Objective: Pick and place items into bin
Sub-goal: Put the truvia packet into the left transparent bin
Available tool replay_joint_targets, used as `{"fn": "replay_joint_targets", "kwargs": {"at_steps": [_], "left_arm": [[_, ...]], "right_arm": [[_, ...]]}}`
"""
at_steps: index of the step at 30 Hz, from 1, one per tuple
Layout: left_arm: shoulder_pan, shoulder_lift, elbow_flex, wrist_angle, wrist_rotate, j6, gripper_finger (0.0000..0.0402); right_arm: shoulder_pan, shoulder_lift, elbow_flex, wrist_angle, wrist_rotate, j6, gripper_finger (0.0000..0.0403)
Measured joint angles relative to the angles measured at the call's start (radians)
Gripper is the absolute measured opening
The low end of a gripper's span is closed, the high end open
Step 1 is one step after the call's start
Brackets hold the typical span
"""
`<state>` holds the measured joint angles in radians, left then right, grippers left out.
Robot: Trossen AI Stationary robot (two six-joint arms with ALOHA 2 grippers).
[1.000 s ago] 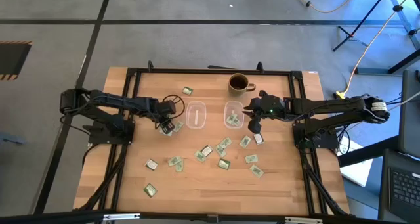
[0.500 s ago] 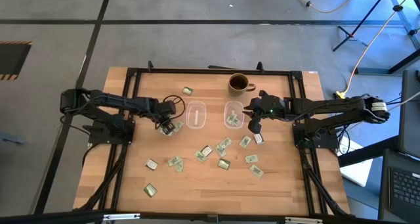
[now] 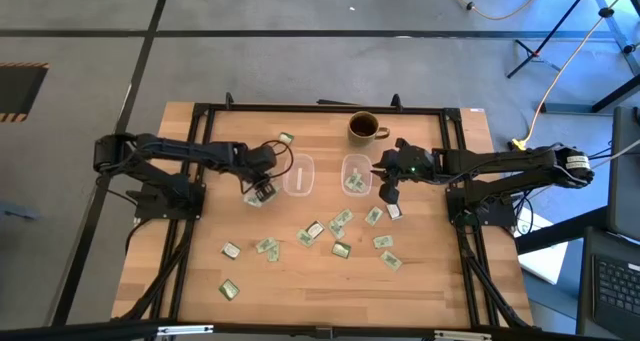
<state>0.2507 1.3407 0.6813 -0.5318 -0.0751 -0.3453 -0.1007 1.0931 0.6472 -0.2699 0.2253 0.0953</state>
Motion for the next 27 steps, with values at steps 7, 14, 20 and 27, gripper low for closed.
{"fn": "replay_joint_targets", "kwargs": {"at_steps": [7,14,20,27], "left_arm": [[0.0,-0.001,0.101,0.025,-0.018,0.022,0.0061],[0.0,0.008,0.108,0.248,0.072,0.191,0.0061],[-0.003,0.049,0.108,0.264,0.085,0.242,0.0061],[-0.004,0.151,0.108,0.275,0.068,0.322,0.0061]], "right_arm": [[0.0,0.0,0.0,-0.003,0.0,0.001,0.0085],[0.0,0.0,0.0,-0.003,0.0,0.001,0.0085],[0.0,0.0,0.0,-0.004,0.0,0.001,0.0085],[0.0,0.0,0.0,-0.005,0.0,0.001,0.0085]]}}
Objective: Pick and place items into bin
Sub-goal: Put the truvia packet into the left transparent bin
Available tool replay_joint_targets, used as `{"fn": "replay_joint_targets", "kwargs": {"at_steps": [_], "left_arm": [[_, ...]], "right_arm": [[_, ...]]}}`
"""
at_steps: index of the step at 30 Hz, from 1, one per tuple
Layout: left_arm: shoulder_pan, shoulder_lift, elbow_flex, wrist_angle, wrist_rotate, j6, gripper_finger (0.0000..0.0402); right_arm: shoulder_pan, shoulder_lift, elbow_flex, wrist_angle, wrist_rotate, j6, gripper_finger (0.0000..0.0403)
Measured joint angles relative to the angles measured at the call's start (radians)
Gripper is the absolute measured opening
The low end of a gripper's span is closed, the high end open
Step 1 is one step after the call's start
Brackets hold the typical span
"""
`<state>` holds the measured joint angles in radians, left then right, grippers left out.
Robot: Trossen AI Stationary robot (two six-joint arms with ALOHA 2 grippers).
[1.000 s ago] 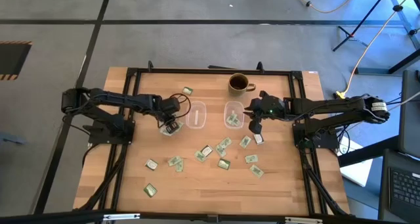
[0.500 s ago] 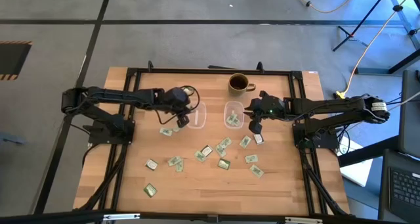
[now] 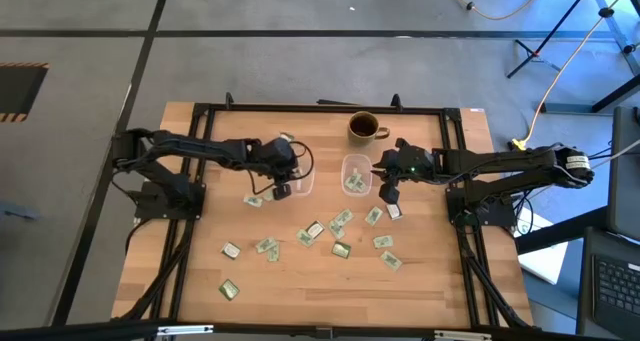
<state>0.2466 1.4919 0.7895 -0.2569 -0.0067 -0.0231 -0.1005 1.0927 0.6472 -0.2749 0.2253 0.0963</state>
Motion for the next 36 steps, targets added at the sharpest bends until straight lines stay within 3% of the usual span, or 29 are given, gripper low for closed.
{"fn": "replay_joint_targets", "kwargs": {"at_steps": [8,19,24,31,36], "left_arm": [[0.0,0.063,0.0,0.008,0.002,0.027,0.0082],[0.001,0.054,0.001,0.022,-0.007,0.03,0.0112],[0.006,0.019,0.063,-0.067,-0.096,0.047,0.0114],[0.052,-0.026,0.246,-0.302,-0.394,0.093,0.0114],[0.148,-0.025,0.319,-0.376,-0.294,0.247,0.0114]], "right_arm": [[0.0,0.0,0.0,0.0,0.0,0.0,0.0085],[0.0,0.0,0.0,0.0,0.0,0.0,0.0085],[0.0,0.0,0.0,0.0,0.0,0.0,0.0085],[0.0,0.0,0.0,0.0,-0.001,0.004,0.0085],[0.0,0.0,0.0,0.0,-0.001,0.005,0.0085]]}}
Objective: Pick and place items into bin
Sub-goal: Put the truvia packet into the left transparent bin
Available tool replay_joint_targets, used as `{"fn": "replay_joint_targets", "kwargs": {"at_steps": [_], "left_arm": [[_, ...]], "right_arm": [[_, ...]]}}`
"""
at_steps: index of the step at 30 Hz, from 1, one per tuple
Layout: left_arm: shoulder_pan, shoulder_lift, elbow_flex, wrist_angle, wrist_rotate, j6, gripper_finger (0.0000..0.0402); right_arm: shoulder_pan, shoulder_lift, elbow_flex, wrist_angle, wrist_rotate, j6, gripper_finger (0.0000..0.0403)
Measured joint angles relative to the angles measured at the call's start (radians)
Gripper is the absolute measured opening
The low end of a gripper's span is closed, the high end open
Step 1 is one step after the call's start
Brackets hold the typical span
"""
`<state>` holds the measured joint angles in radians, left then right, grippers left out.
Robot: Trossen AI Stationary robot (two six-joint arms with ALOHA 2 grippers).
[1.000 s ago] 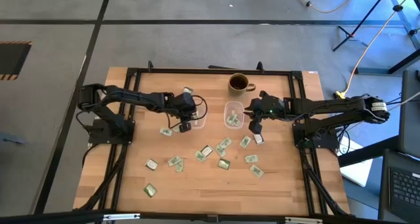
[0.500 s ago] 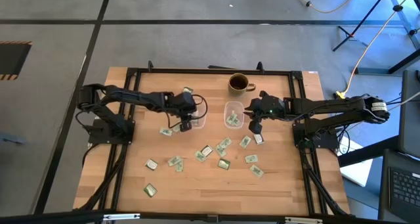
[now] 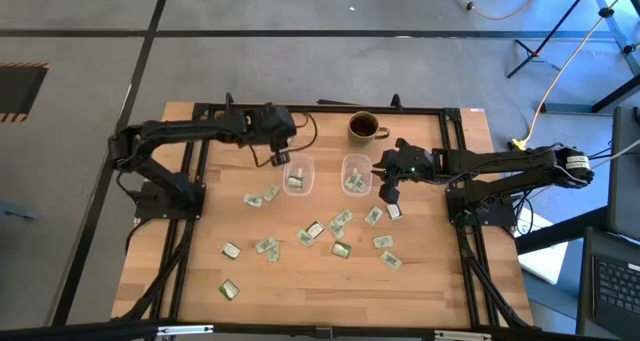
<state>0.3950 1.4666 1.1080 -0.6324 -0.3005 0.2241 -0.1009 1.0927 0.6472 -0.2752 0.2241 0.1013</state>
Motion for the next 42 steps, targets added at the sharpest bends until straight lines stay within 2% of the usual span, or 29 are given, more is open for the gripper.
{"fn": "replay_joint_targets", "kwargs": {"at_steps": [6,13,24,28,36,42], "left_arm": [[0.126,0.009,0.005,0.002,0.173,0.129,0.0114],[0.202,0.045,0.004,0.053,0.215,0.19,0.0114],[0.225,0.055,0.004,0.106,0.309,0.199,0.0116],[0.224,0.055,0.004,0.134,0.355,0.199,0.014],[0.225,0.055,0.004,0.212,0.319,0.162,0.0222],[0.241,0.097,0.004,0.194,0.356,0.065,0.0225]], "right_arm": [[0.0,0.0,0.0,0.0,0.0,0.001,0.0085],[0.0,0.0,0.0,0.0,0.0,0.0,0.0085],[0.0,0.0,0.0,0.0,0.0,-0.001,0.0085],[0.0,0.0,0.0,-0.004,0.0,0.002,0.0085],[0.0,0.0,0.0,-0.006,0.0,0.002,0.0085],[0.0,0.0,0.0,-0.006,0.0,0.0,0.0085]]}}
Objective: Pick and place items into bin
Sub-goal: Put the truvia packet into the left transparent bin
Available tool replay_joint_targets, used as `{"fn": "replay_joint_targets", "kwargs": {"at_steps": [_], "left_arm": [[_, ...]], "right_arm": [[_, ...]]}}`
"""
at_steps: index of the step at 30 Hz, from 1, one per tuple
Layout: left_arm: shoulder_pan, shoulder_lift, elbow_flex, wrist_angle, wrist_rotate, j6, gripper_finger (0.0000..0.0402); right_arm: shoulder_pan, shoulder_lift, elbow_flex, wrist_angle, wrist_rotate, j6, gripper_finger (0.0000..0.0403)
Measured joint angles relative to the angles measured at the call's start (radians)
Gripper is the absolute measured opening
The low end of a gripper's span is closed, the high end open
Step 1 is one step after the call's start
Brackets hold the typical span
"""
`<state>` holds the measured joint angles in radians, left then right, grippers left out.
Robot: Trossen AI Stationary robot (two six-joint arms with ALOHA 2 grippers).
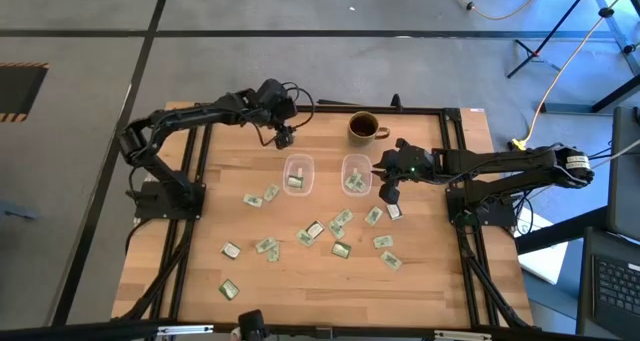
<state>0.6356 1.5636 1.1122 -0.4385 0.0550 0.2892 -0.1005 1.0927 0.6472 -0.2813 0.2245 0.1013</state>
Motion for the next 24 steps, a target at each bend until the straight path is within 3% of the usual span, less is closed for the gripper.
{"fn": "replay_joint_targets", "kwargs": {"at_steps": [9,24], "left_arm": [[0.036,0.178,0.0,-0.012,-0.014,-0.017,0.0215],[0.049,0.317,0.0,-0.033,-0.043,-0.033,0.0213]], "right_arm": [[0.0,0.0,0.0,0.0,0.0,0.002,0.0085],[0.0,0.0,0.0,0.0,0.0,0.029,0.0085]]}}
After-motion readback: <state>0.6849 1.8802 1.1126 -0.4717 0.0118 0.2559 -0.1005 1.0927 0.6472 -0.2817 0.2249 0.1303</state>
